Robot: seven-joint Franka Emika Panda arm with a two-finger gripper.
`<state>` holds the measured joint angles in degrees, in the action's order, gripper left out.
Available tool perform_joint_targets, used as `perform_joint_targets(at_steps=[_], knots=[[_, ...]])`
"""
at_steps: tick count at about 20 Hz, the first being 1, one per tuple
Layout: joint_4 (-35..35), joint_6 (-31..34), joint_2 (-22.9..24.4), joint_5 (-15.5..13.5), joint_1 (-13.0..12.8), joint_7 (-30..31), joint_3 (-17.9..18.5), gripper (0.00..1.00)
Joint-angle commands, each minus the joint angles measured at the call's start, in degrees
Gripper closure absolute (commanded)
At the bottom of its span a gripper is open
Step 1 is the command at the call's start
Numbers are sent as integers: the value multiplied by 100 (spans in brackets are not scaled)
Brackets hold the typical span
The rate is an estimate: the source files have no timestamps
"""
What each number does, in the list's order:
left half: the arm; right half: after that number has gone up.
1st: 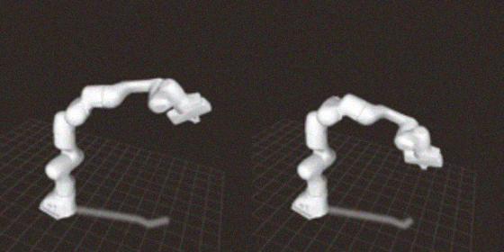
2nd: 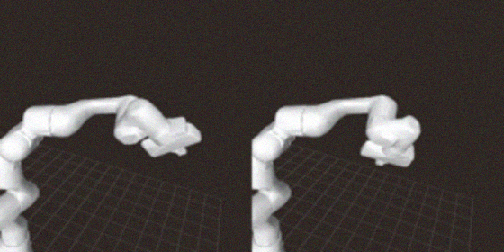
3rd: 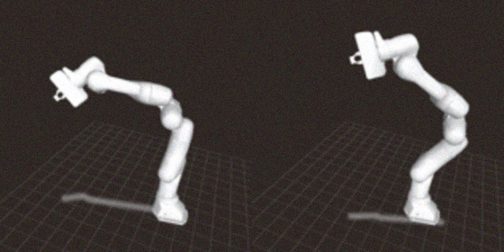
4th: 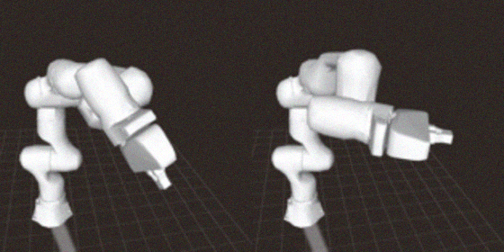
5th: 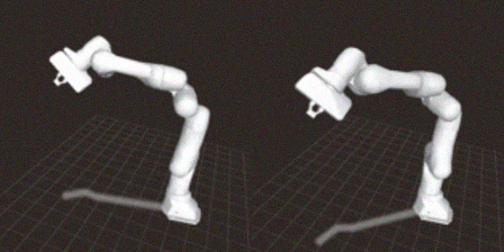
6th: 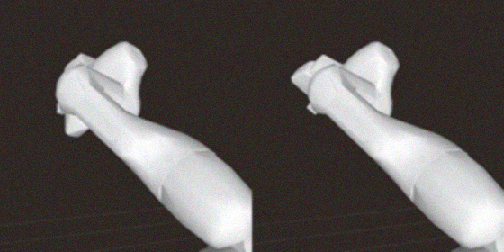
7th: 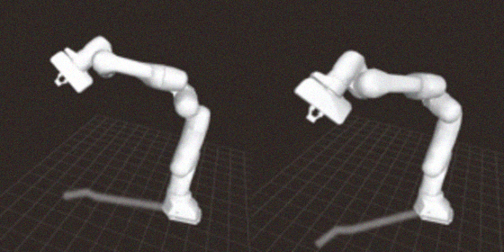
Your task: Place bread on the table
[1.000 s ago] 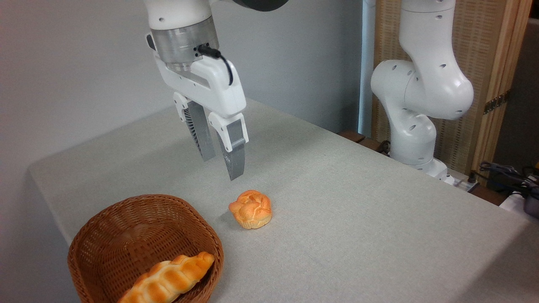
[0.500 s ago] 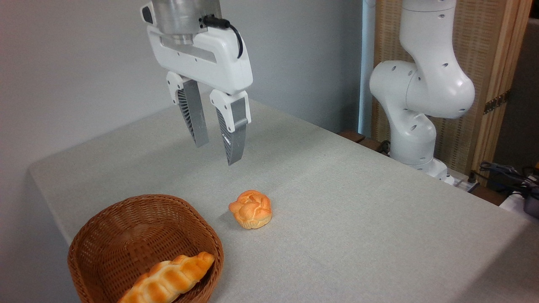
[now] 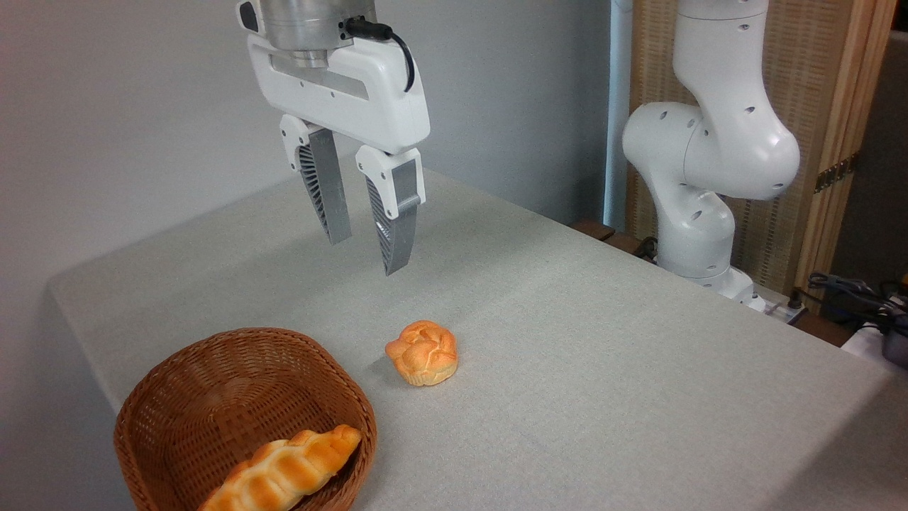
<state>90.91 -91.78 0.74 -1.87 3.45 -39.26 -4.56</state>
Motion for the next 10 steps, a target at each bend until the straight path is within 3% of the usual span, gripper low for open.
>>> perform_joint_targets(at_steps=[1, 5, 10], knots=[[-108, 152, -39, -94, -151, 32, 122, 0], [-108, 152, -39, -103, -459, 24, 446, 0], [-100, 152, -30, -103, -459, -47, 464, 0]])
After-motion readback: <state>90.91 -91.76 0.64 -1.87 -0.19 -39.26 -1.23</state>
